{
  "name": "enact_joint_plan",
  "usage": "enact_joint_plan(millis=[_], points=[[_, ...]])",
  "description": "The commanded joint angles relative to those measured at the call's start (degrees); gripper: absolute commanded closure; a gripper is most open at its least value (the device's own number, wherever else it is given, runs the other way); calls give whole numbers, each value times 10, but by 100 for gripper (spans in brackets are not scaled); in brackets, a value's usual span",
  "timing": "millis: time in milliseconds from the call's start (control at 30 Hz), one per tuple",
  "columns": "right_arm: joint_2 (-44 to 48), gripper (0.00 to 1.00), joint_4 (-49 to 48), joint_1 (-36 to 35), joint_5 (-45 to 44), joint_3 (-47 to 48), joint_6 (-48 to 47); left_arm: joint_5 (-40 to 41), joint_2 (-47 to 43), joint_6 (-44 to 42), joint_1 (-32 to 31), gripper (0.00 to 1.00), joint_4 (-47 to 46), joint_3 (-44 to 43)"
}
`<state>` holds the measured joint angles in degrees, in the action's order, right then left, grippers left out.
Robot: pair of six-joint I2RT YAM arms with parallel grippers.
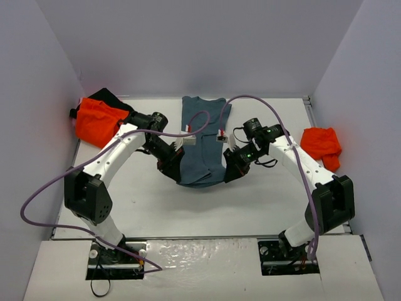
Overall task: Fold and stack the t-shirts
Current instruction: Fold the folded rectangular tshirt in 1/3 of the way
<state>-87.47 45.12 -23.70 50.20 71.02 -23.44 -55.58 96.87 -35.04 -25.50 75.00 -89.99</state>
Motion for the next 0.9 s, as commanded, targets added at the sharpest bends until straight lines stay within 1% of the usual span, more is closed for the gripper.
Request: enact_joint_plan(millis=[0,167,367,433,500,633,867], points=[[41,100,17,6,29,7,-15,-2,-43,3,-3,100,86,-1],[1,100,25,10,36,25,-25,-1,1,4,-3,100,97,-47],[-52,100,21,12,18,125,-26,14,71,27,-3,100,88,-112],[-67,100,21,14,18,145,-26,24,81,37,-3,100,79,-124],[-91,100,20,14,15,162,-28,43,94,45,-2,100,73,-154],[-125,100,14,16,22,172,-32,49,127,57,10,100,68,-209],[-156,100,-10,30,22,166,-32,40,186,82,39,100,41,-259]])
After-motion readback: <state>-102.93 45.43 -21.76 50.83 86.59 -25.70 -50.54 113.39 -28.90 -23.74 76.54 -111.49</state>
